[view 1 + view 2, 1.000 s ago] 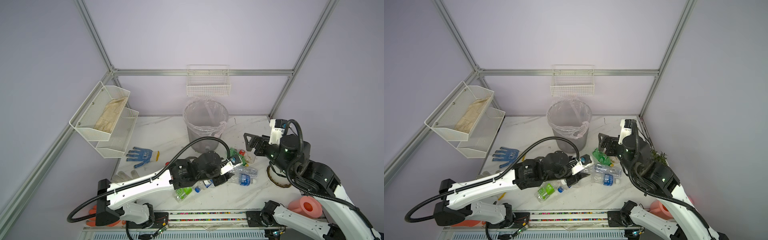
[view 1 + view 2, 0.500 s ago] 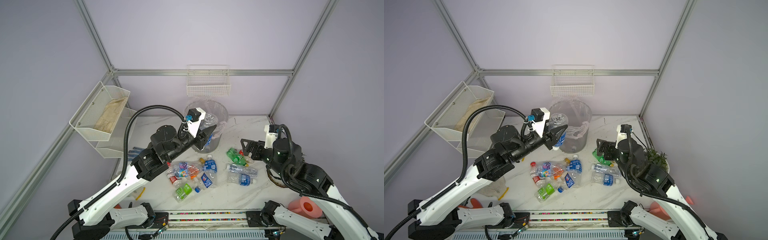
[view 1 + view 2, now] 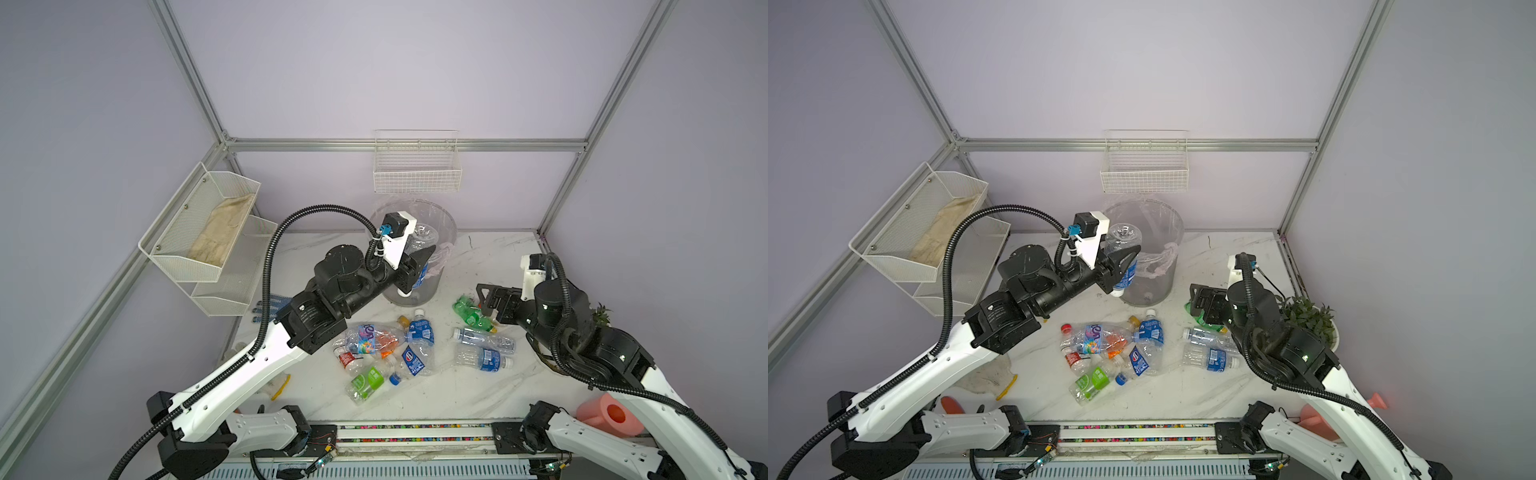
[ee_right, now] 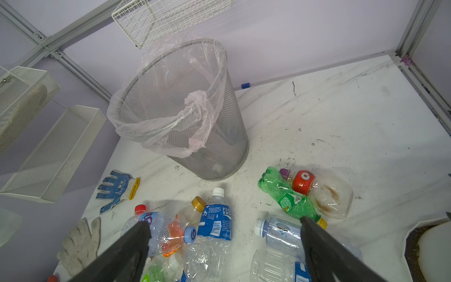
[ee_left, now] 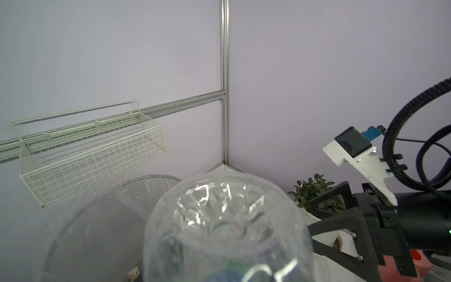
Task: Throw the plastic bottles in the bin
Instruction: 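Lift the water bottle with the left gripper and carry it over the bin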
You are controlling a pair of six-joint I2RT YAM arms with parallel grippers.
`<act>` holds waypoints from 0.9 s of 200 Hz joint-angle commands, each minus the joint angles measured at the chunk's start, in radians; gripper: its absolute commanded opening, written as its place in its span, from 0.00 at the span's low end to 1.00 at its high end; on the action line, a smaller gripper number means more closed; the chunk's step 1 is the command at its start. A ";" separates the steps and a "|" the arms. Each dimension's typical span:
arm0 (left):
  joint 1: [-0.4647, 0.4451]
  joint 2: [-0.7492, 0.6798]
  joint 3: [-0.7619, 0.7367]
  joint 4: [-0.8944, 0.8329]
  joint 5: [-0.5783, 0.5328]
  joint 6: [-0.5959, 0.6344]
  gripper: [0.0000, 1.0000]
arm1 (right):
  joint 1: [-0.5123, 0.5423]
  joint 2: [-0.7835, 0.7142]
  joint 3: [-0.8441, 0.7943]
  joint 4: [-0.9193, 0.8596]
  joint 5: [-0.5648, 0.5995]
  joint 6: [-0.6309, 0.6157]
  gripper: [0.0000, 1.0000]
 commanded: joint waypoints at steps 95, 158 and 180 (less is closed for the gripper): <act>0.100 0.125 0.297 0.032 0.051 -0.012 0.32 | 0.002 -0.009 -0.005 -0.006 -0.002 0.029 0.97; 0.160 0.264 0.398 0.021 0.078 -0.052 0.31 | 0.002 -0.012 -0.001 -0.009 -0.004 0.028 0.97; 0.189 0.334 0.479 -0.024 0.083 -0.066 0.31 | 0.002 -0.008 0.006 -0.010 -0.008 0.026 0.97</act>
